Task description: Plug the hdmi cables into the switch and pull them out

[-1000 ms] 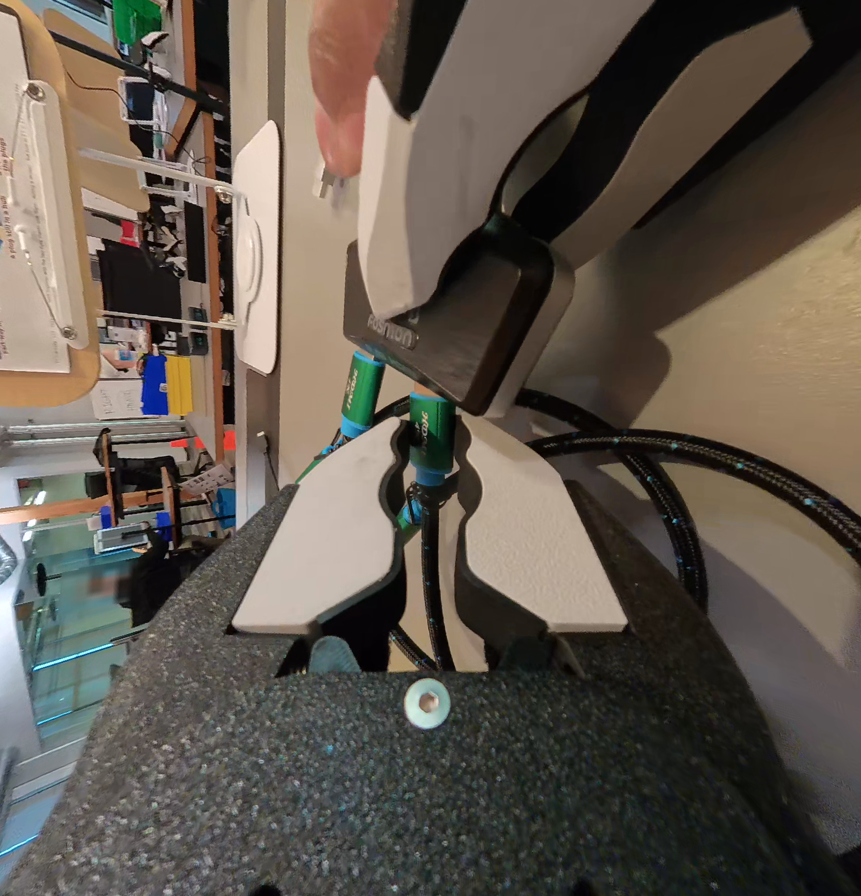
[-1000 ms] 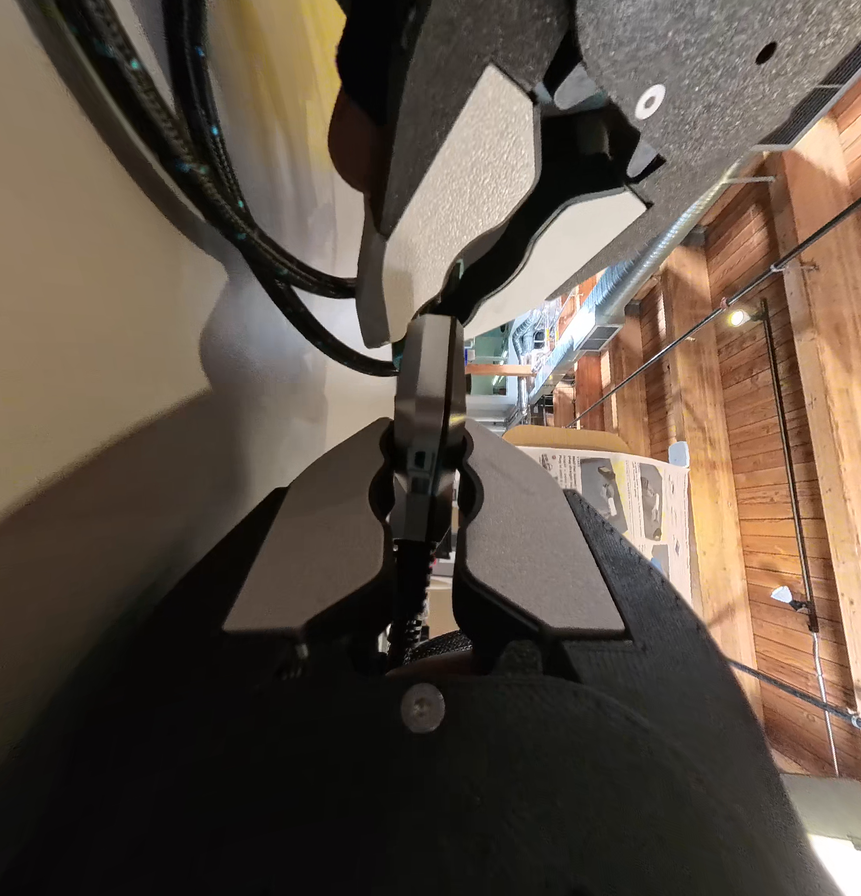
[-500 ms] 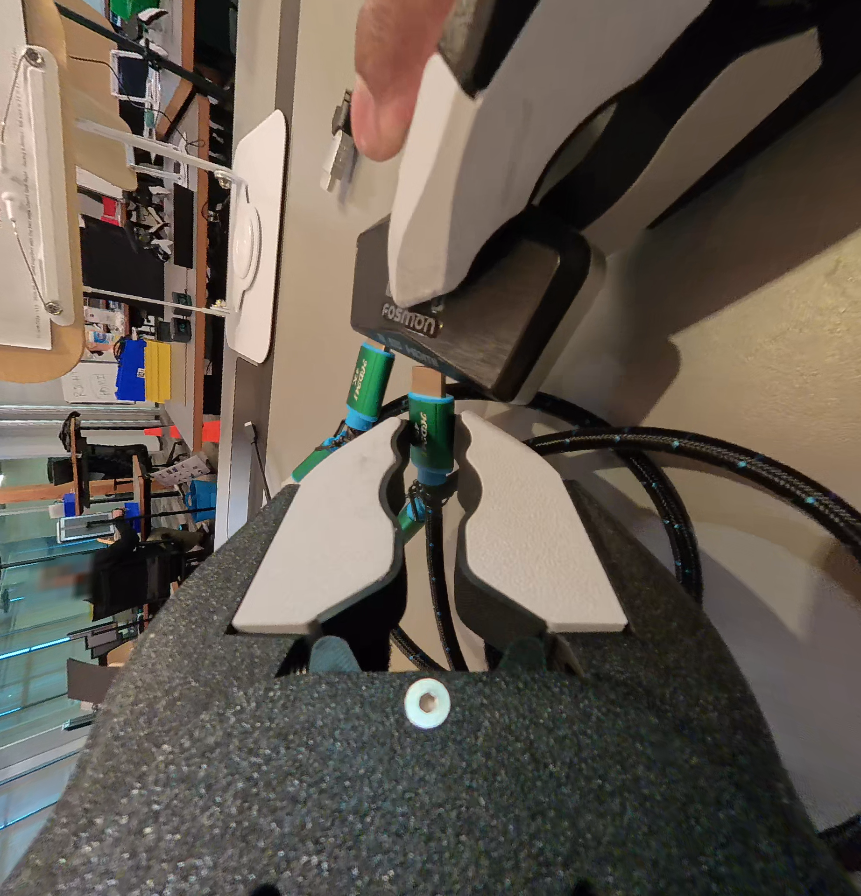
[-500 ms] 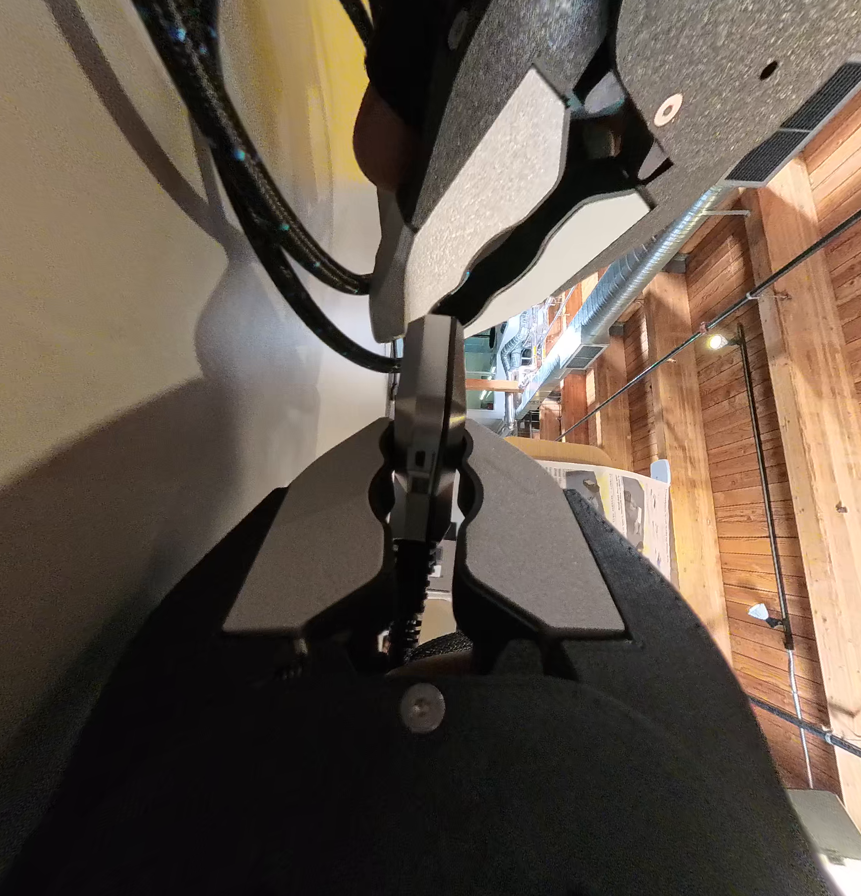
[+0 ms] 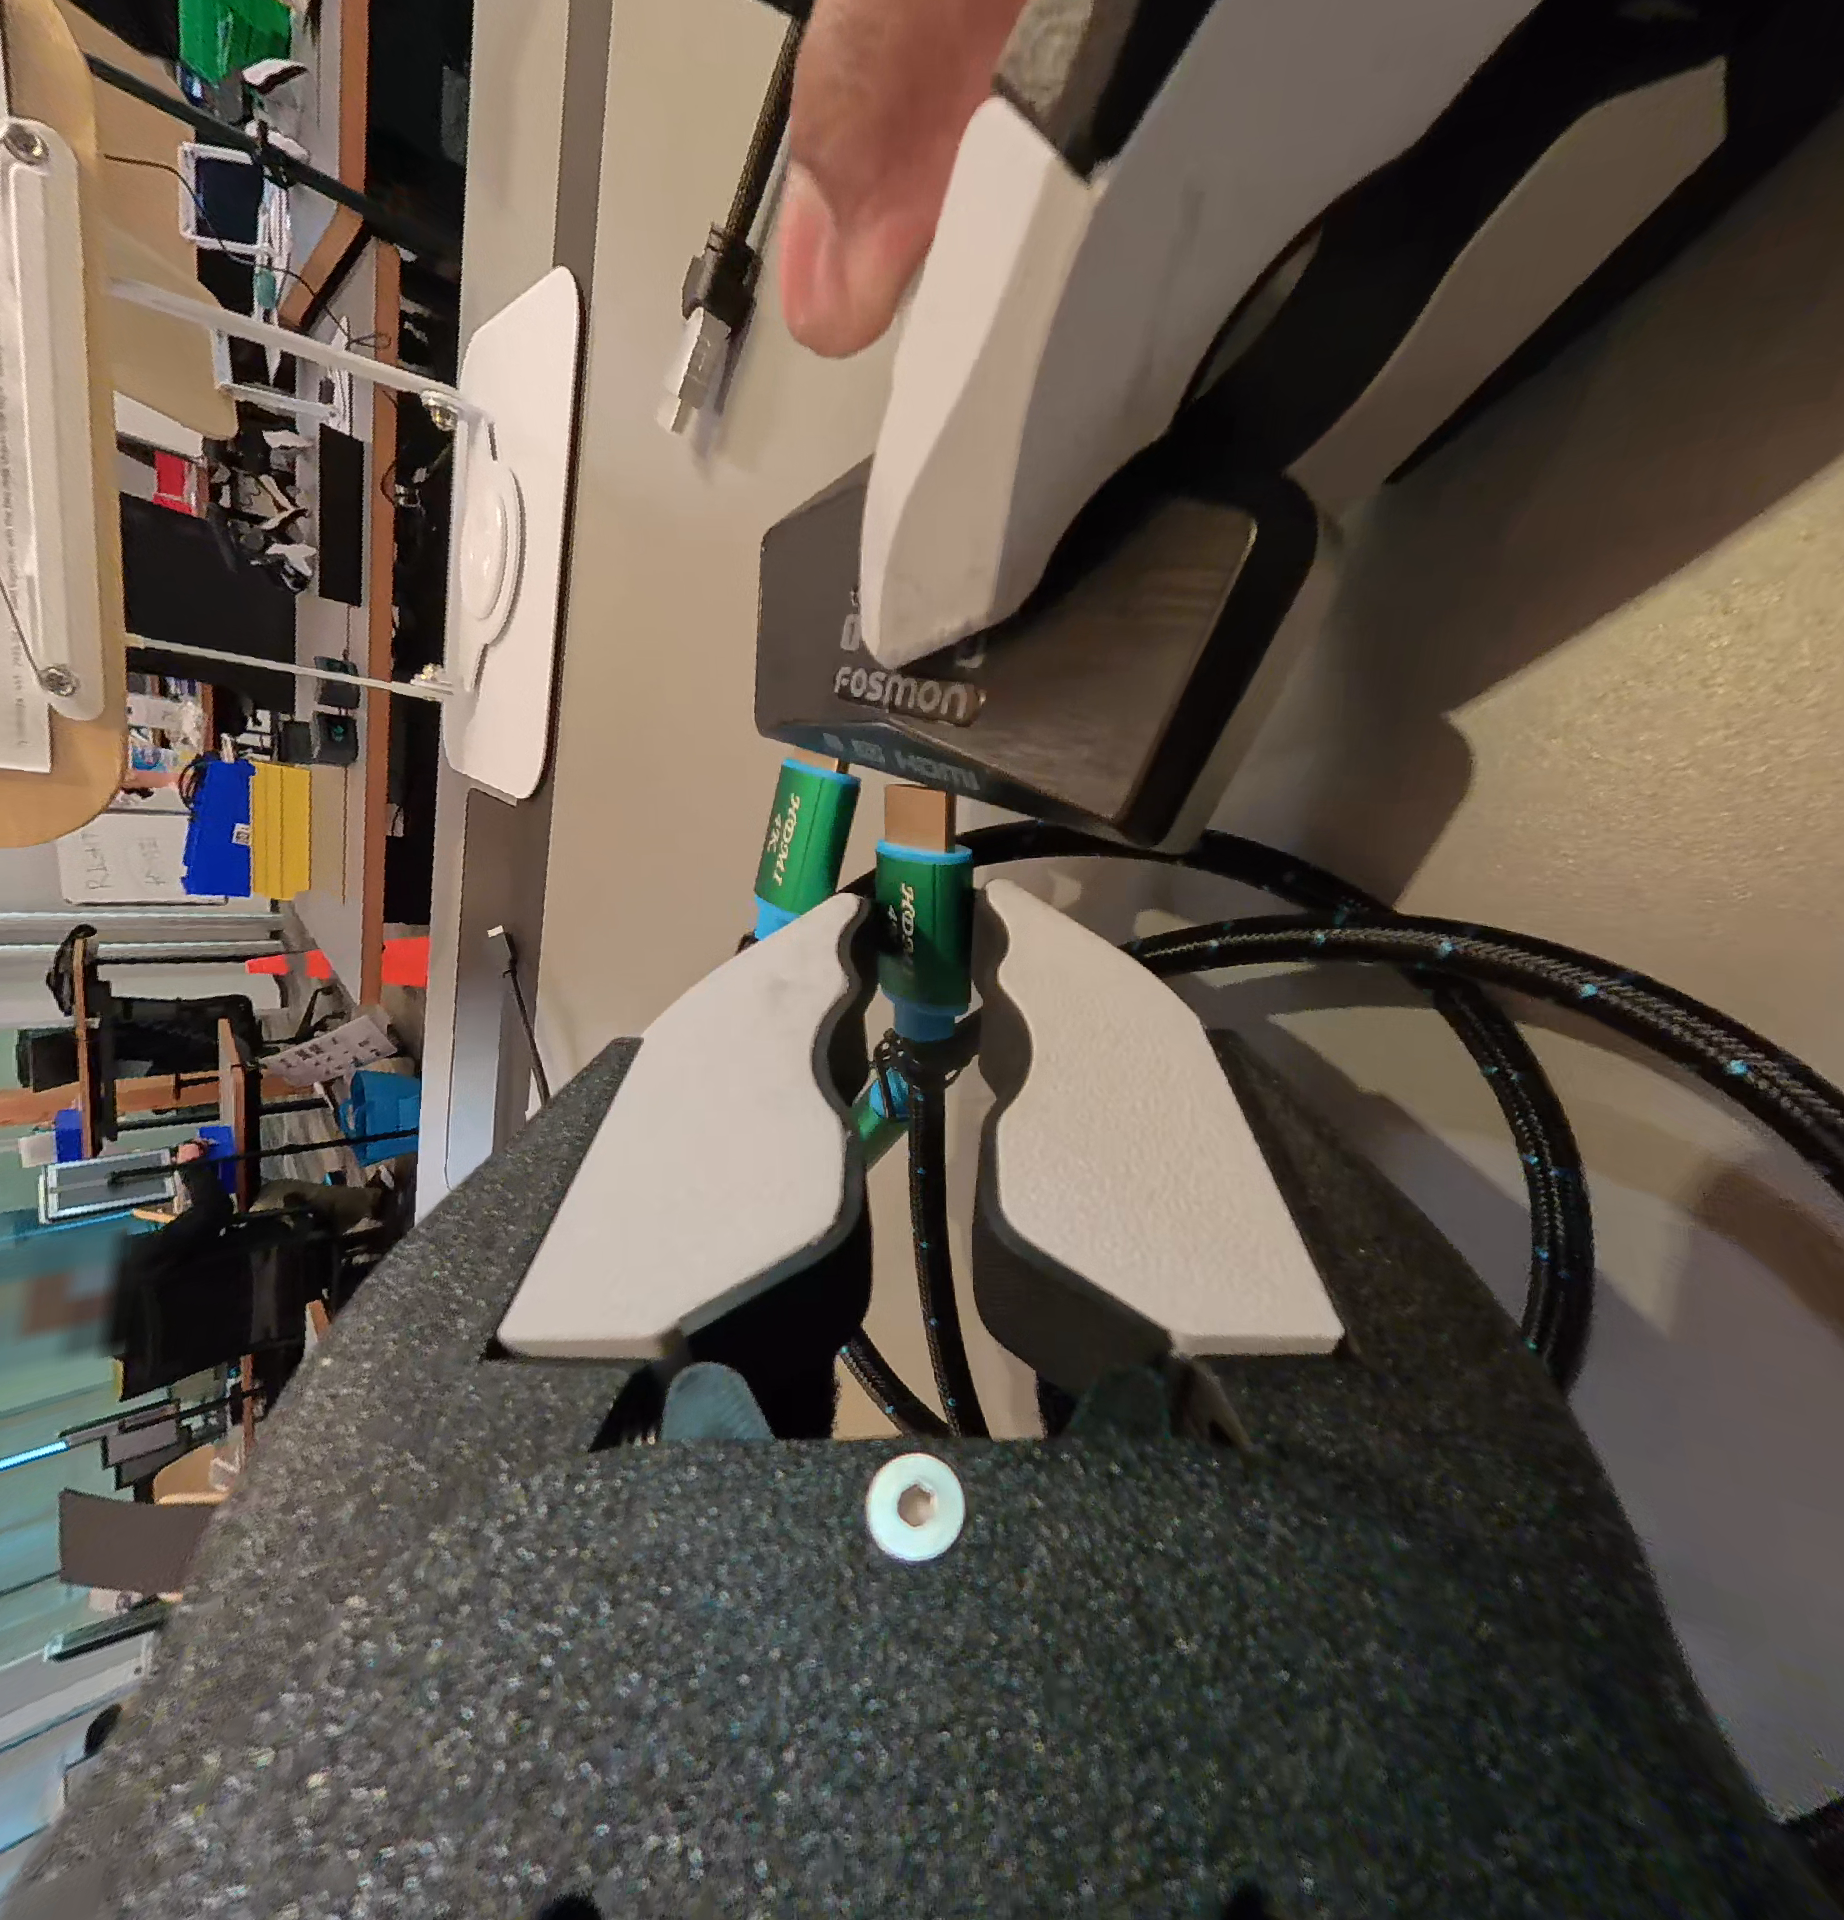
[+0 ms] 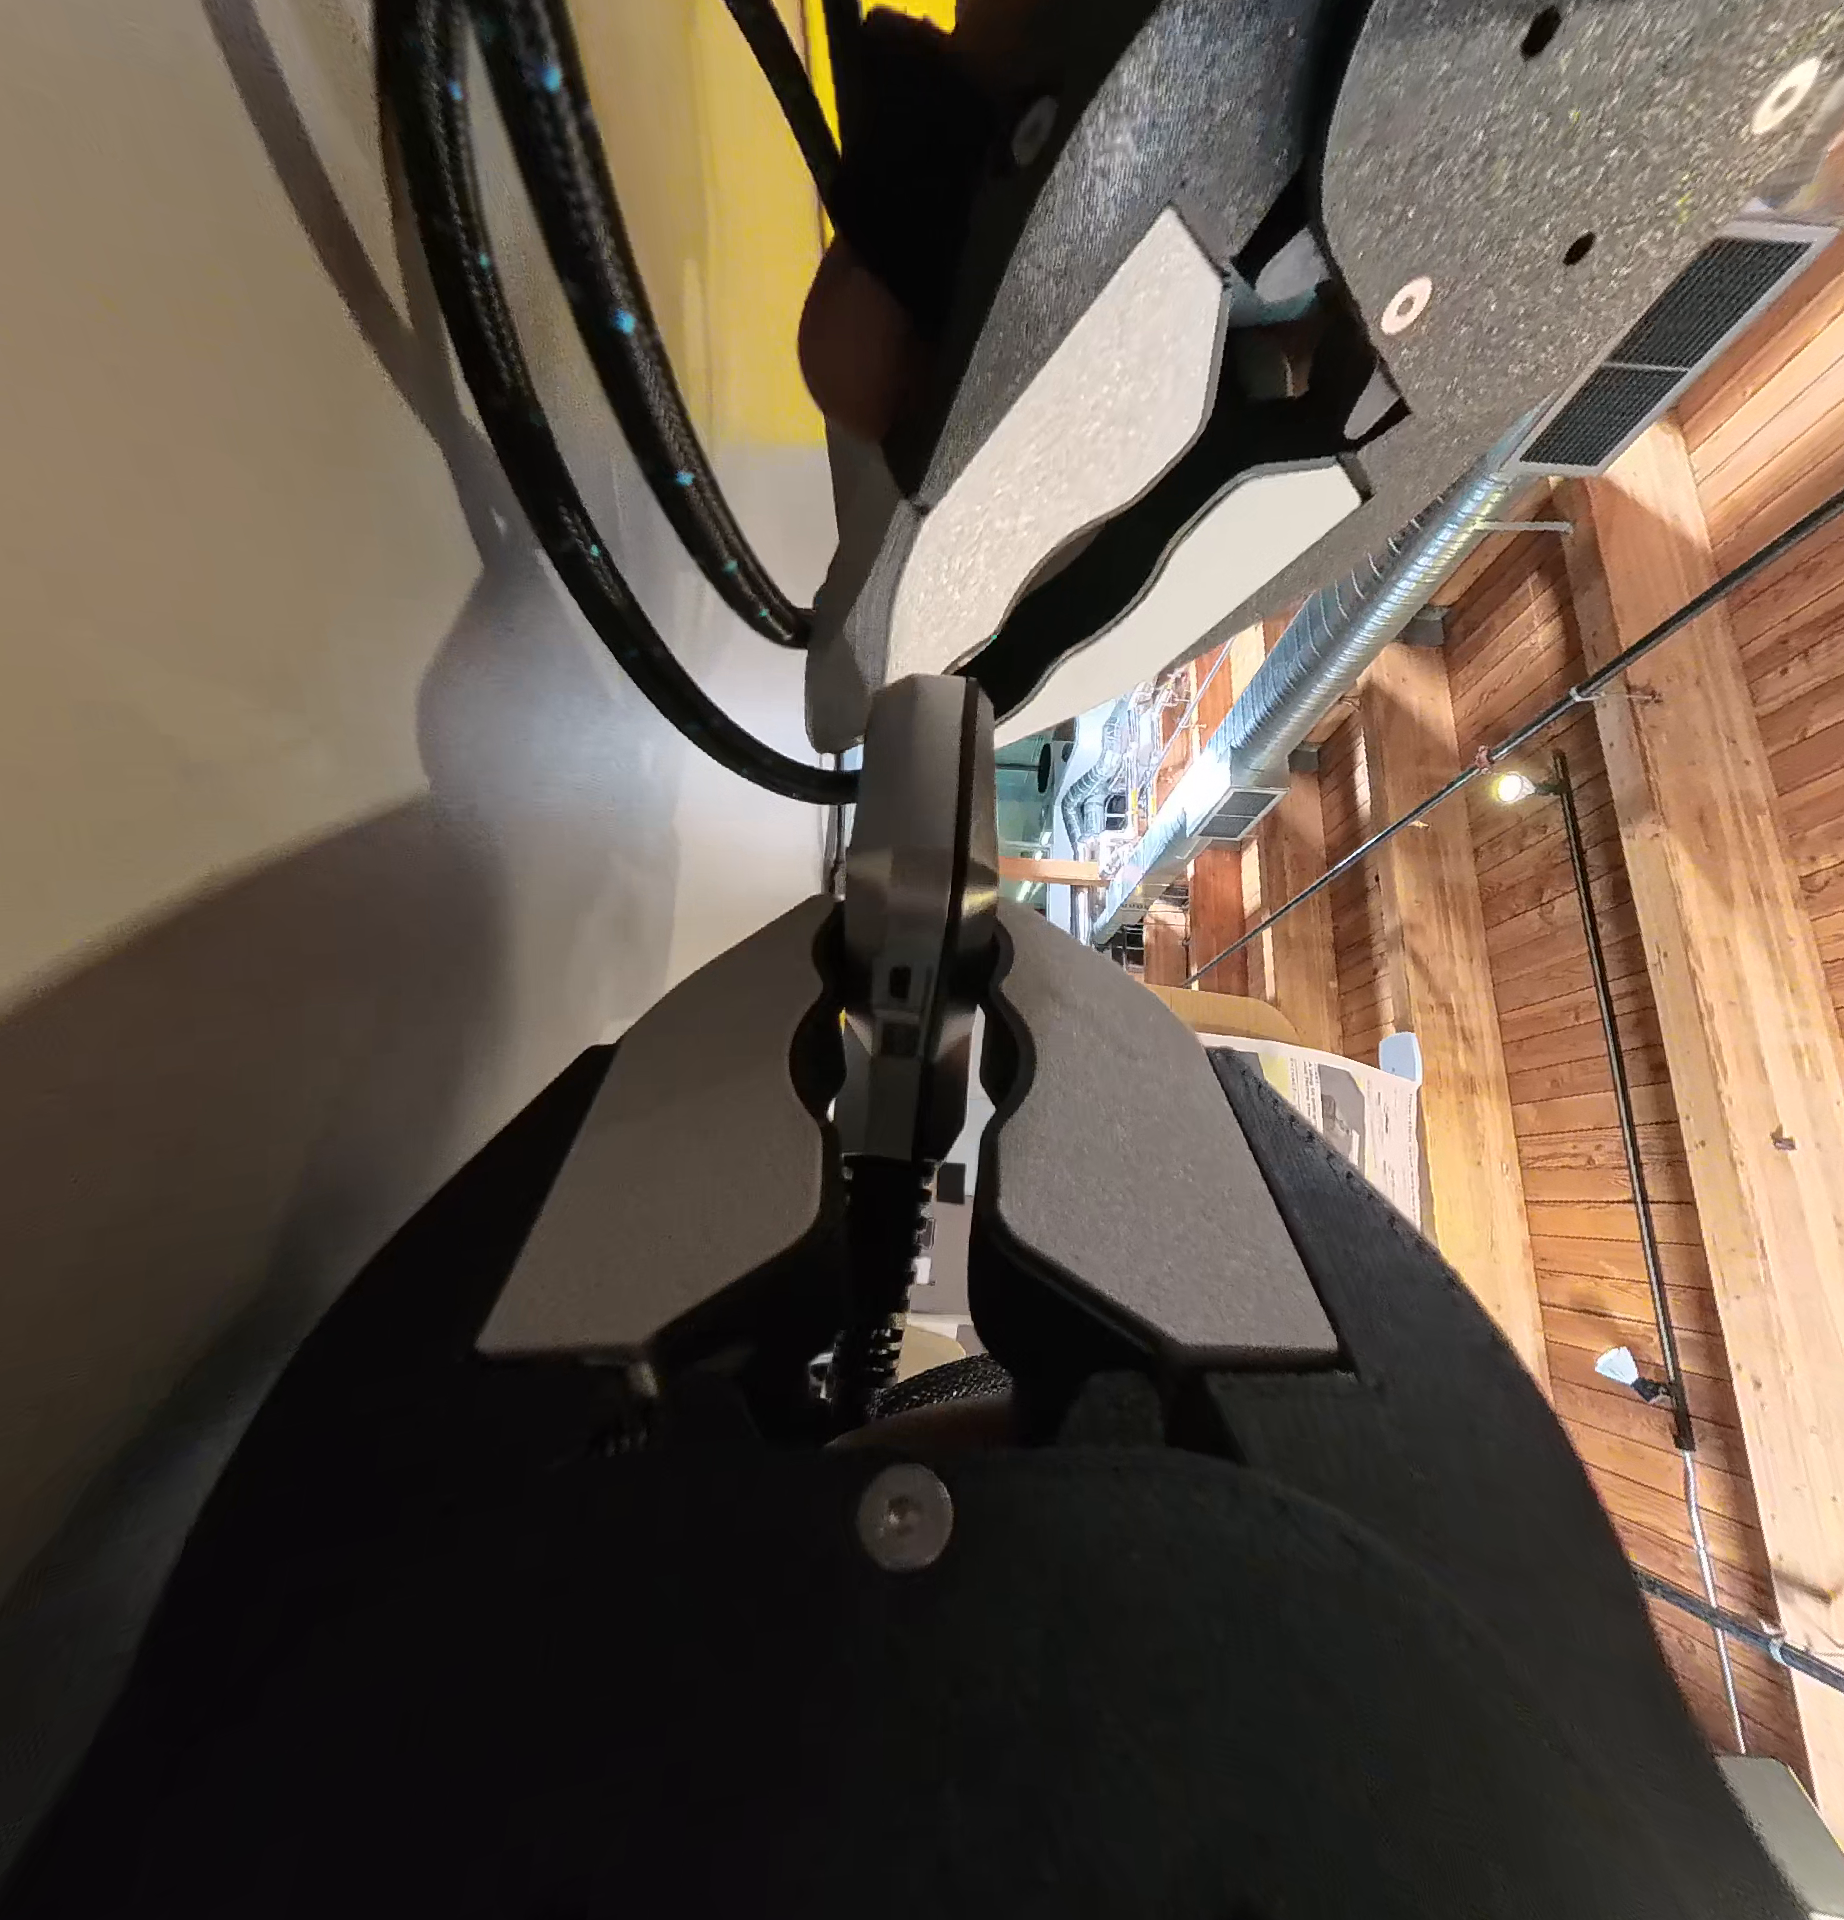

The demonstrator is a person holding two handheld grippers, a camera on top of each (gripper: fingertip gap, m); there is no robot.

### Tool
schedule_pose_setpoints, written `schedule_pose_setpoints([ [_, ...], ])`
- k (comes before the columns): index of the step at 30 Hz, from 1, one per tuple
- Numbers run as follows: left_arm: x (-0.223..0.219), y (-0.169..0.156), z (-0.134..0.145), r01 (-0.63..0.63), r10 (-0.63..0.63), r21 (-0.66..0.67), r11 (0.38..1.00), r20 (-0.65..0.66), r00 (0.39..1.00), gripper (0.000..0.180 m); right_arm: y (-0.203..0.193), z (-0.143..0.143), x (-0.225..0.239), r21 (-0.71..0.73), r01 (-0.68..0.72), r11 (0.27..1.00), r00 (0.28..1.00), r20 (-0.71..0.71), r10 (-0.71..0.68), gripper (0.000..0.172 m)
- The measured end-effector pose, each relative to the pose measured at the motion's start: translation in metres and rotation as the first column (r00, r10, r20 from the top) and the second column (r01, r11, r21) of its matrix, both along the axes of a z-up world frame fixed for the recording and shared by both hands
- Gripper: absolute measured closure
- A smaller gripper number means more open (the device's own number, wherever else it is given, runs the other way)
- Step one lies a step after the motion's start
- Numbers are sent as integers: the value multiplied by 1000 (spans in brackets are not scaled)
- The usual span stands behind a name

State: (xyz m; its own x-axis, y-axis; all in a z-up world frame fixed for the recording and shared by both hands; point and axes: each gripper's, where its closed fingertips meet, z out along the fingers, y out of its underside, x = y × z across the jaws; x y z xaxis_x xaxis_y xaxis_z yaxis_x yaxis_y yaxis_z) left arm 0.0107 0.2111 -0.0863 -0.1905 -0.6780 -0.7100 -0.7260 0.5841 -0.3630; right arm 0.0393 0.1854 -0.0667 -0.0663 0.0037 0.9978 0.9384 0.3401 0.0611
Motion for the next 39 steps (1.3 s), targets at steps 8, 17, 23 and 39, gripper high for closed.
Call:
schedule_pose_setpoints([
  [8, 1, -3, 2, 19, -19, 28, 999, 1, 1000, 164, -1, 0, 1, 8, -12, 1000, 1000, 25, 12, 150],
  [17, 1, -2, 2, 11, -4, 164, 986, -39, 999, 164, -1, -1, 0, 10, -5, 1000, 999, 36, 5, 150],
  [23, -1, -1, 3, -1, 16, 216, 976, -70, 997, 165, -1, -1, -3, 12, -6, 1000, 998, 64, 5, 150],
  [39, 2, 1, -4, -36, 60, 295, 955, -75, 995, 166, 1, -8, -2, -52, 28, 998, 995, 97, -23, 150],
])
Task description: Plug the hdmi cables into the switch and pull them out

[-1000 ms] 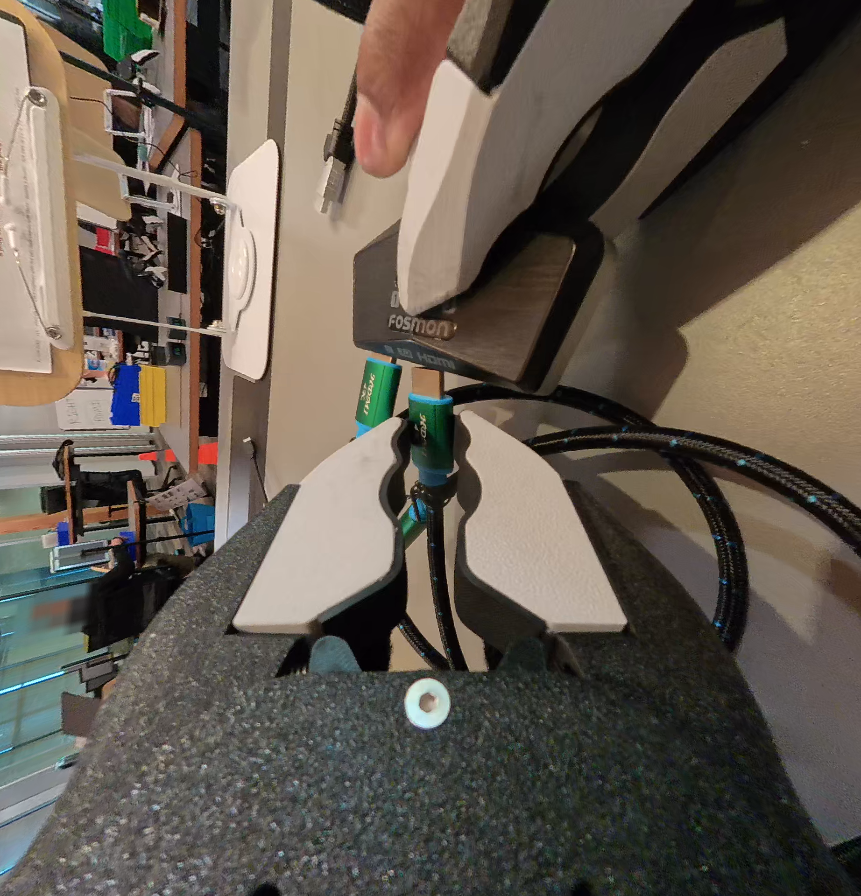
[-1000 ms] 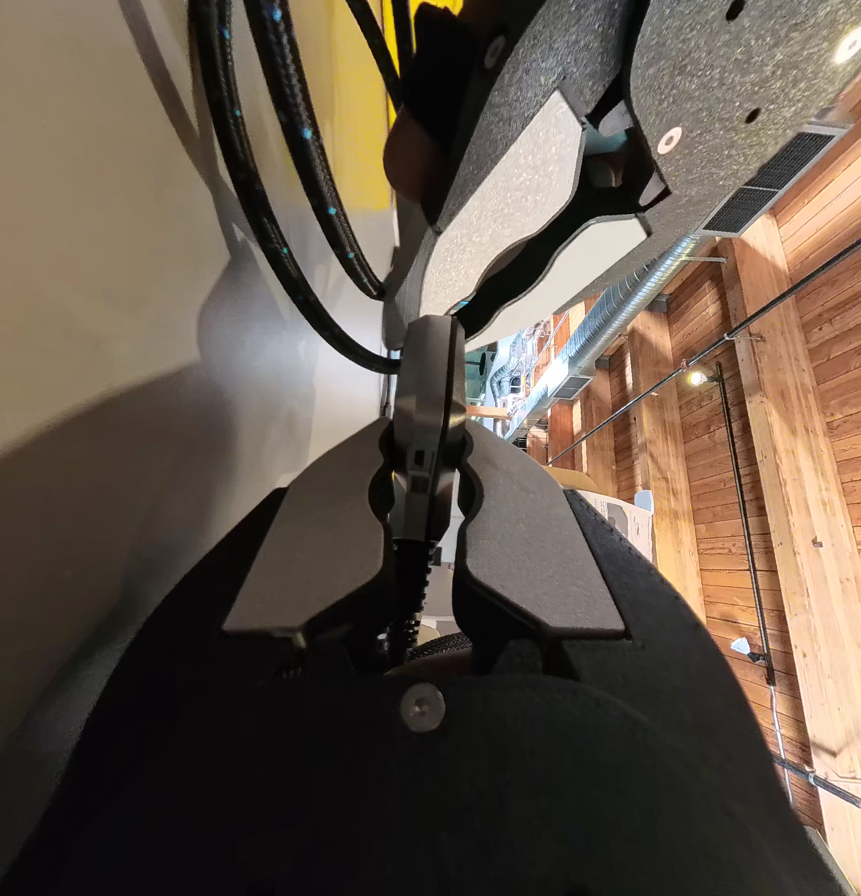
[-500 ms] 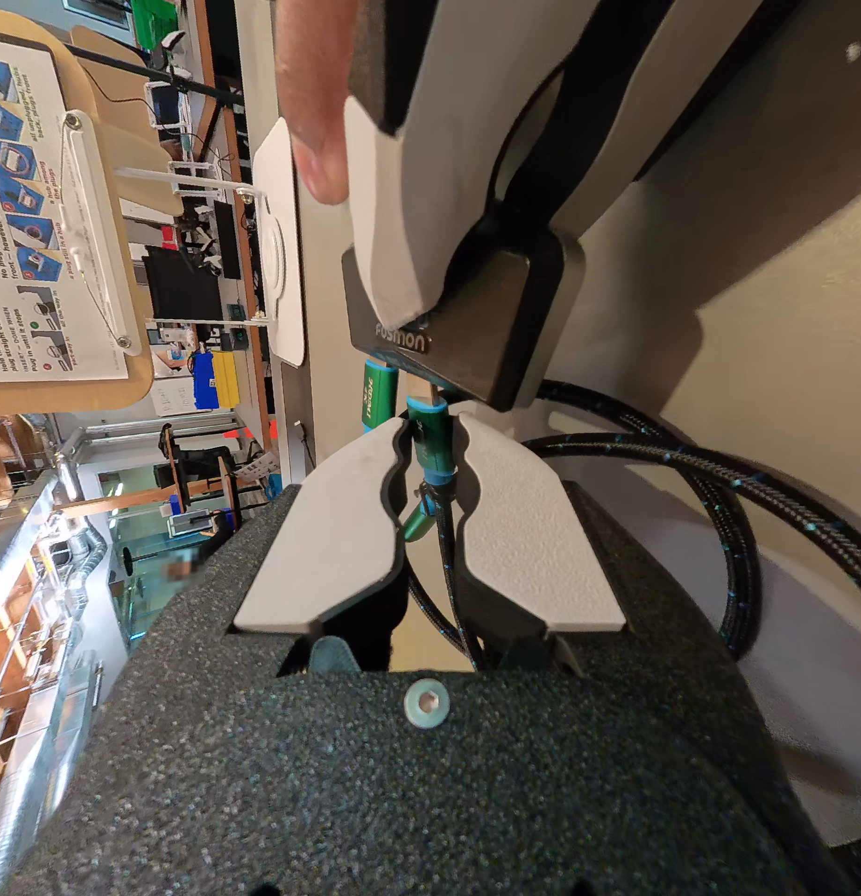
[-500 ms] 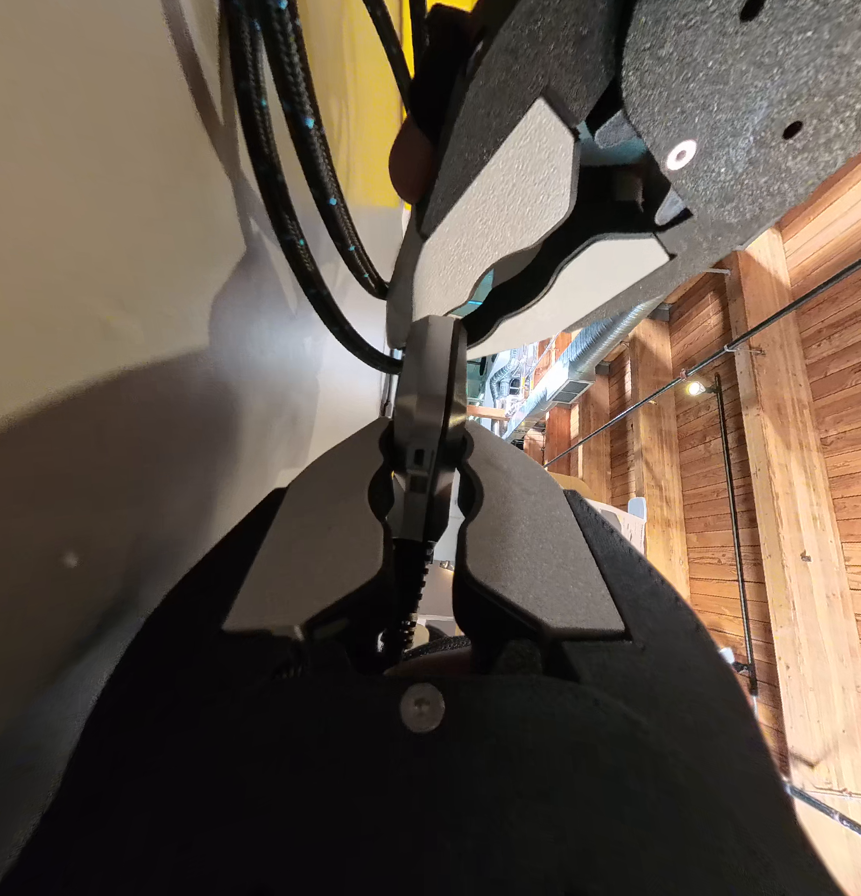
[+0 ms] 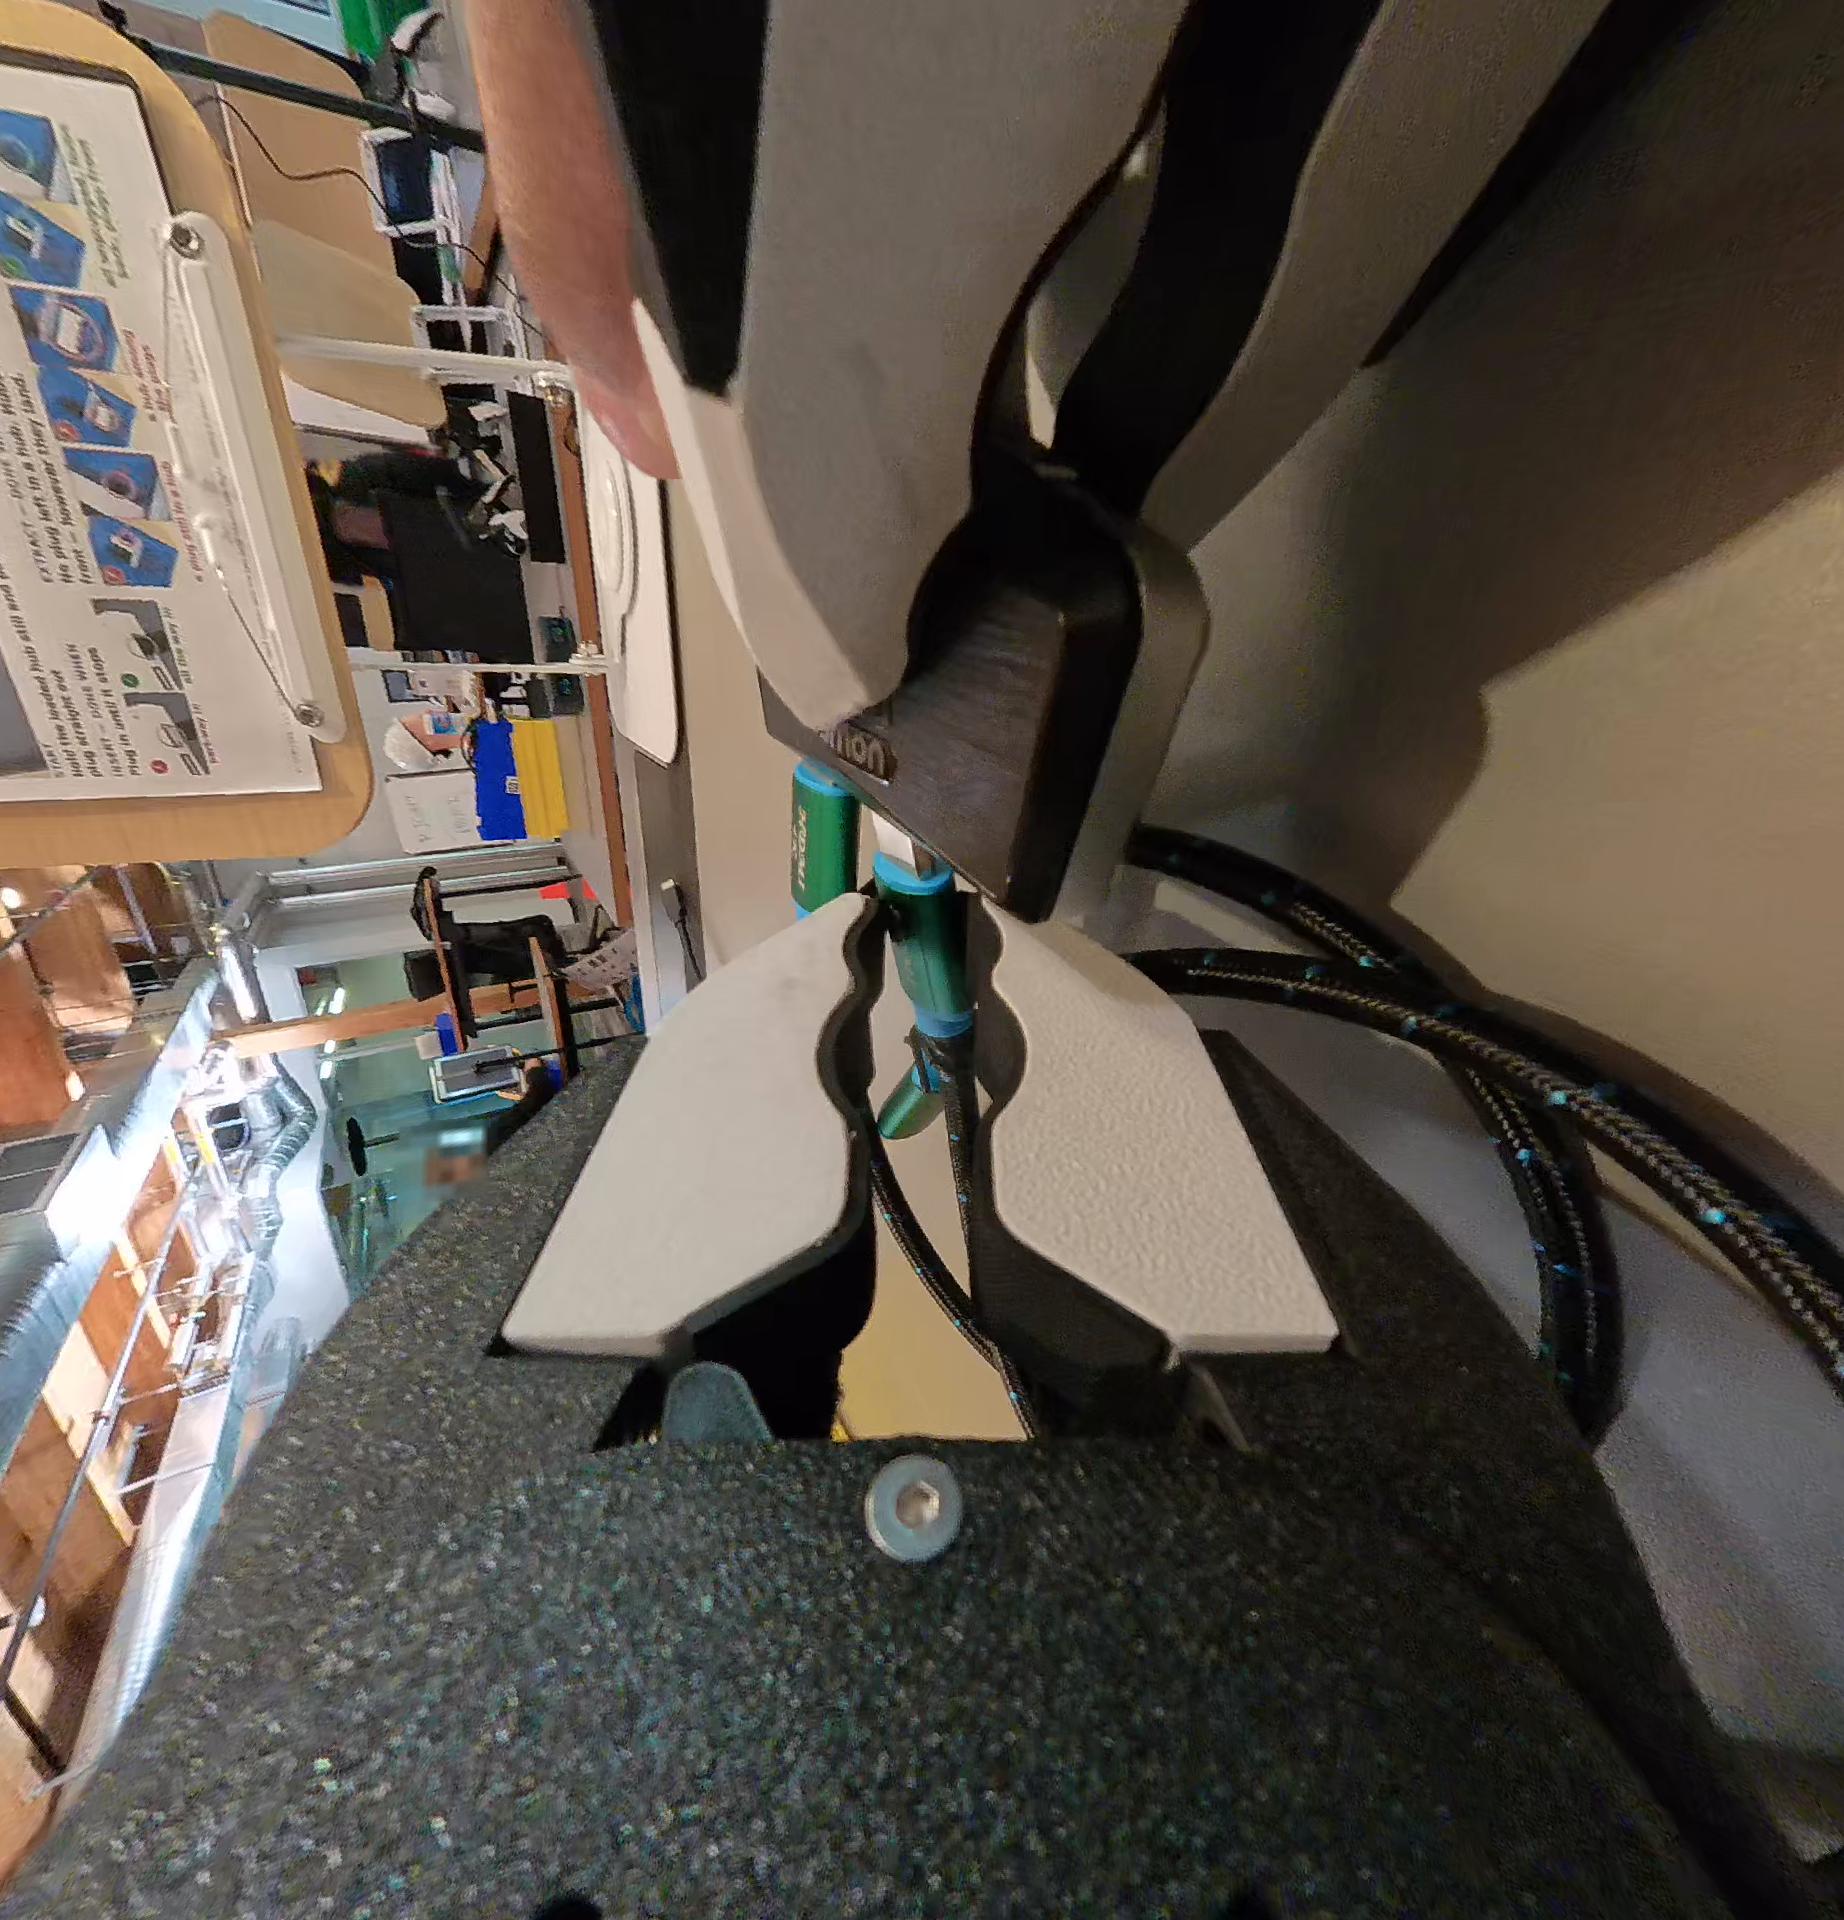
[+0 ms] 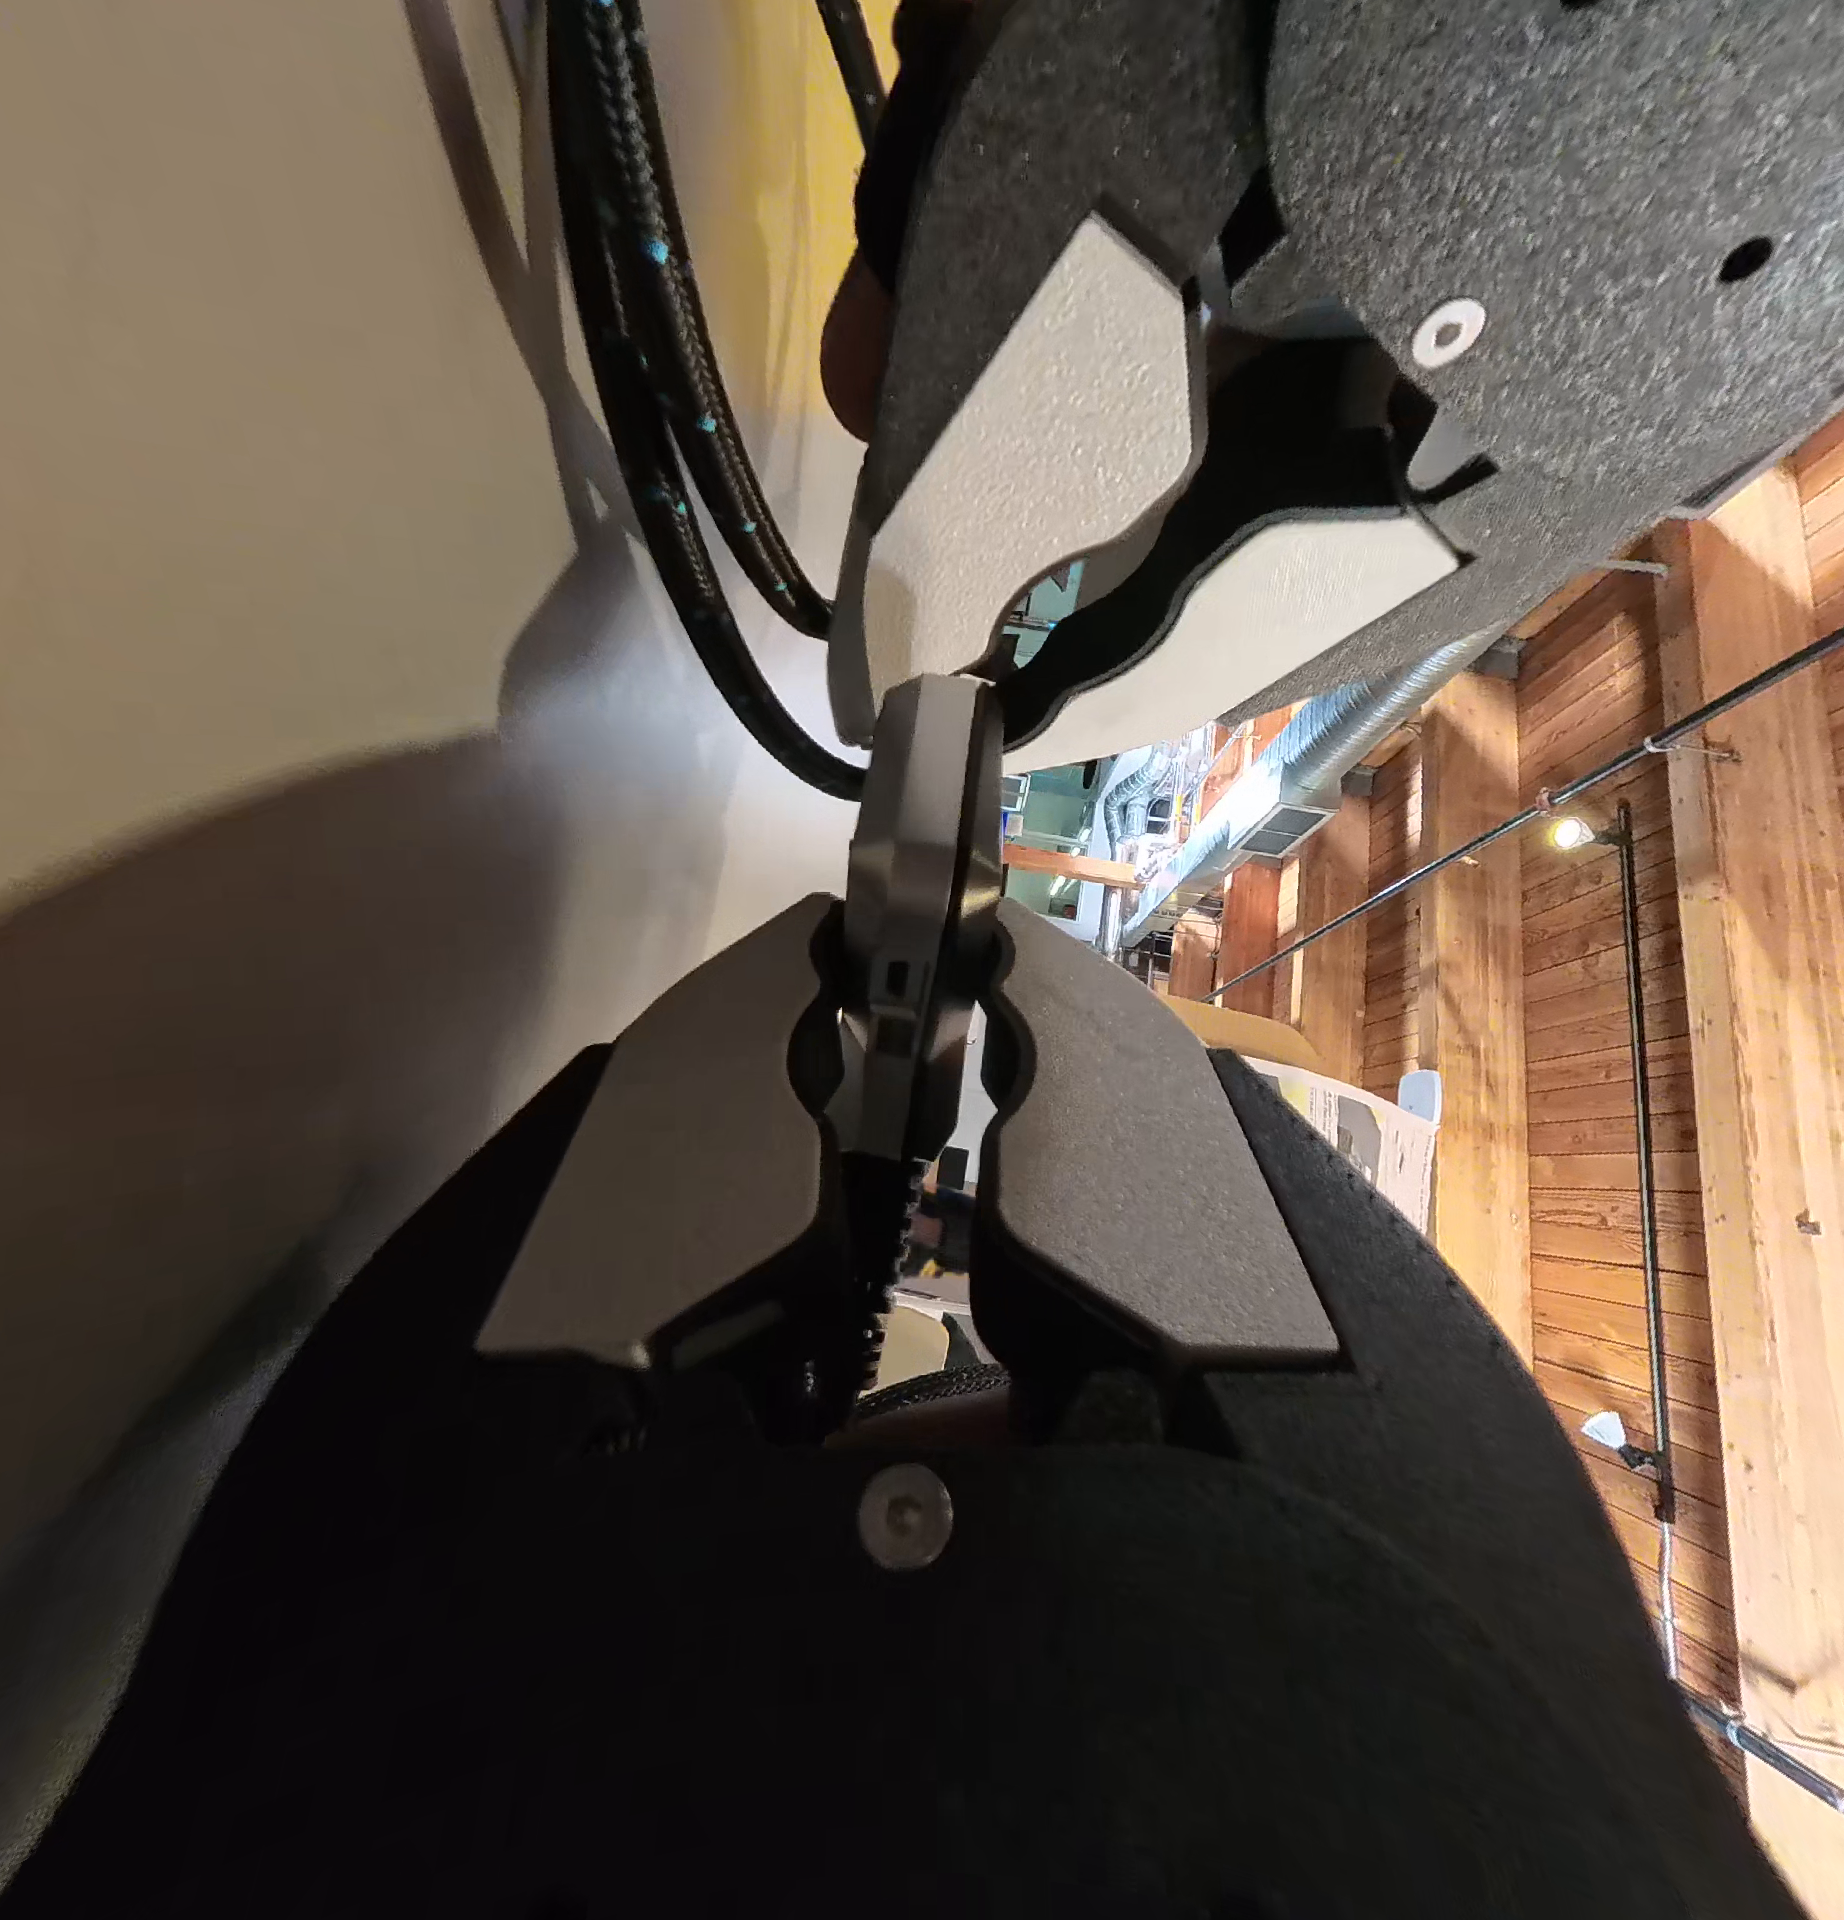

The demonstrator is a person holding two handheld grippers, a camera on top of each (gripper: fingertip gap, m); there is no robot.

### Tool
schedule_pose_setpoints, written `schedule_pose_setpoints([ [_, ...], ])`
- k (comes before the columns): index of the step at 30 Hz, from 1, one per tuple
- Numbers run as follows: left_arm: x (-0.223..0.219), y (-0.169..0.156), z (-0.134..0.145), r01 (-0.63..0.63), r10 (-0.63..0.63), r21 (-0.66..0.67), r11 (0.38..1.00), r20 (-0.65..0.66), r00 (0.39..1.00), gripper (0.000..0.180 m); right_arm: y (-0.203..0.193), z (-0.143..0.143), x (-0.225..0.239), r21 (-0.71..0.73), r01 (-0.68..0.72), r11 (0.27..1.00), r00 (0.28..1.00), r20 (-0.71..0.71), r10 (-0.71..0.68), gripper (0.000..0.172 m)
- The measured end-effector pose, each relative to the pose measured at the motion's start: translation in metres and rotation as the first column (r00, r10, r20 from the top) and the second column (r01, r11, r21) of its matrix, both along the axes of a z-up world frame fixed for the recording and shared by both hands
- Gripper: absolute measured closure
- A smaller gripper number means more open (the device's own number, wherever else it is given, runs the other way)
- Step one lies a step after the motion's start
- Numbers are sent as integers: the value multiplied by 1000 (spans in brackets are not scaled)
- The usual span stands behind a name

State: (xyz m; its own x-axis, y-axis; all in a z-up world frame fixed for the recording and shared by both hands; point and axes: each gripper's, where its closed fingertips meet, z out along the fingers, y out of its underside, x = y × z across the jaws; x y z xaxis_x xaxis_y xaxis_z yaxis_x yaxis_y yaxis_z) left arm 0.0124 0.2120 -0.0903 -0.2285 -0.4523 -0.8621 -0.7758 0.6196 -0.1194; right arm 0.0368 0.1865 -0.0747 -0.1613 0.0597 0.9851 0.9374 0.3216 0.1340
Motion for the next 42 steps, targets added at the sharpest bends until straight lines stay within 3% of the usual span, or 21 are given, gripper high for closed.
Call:
schedule_pose_setpoints([
  [9, 4, -4, 4, 48, -48, -10, 999, 29, 998, 166, -2, 3, 3, 5, -15, 1000, 1000, 12, 15, 150],
  [17, 4, 0, 1, -22, 21, 26, 999, 31, 999, 166, -2, -1, 0, -7, 11, 1000, 999, 35, -11, 150],
  [33, 1, -21, -11, 289, -257, 162, 943, -194, 947, 165, -16, -14, -8, -168, -79, 983, 994, 55, 89, 149],
  [38, 5, -23, -9, 292, -272, 136, 947, -149, 951, 165, -16, -13, -6, -174, -69, 982, 995, 54, 79, 149],
  [42, 7, -20, -9, 242, -243, -27, 970, -32, 970, 164, -12, -12, -1, -147, -61, 987, 998, 26, 65, 149],
])
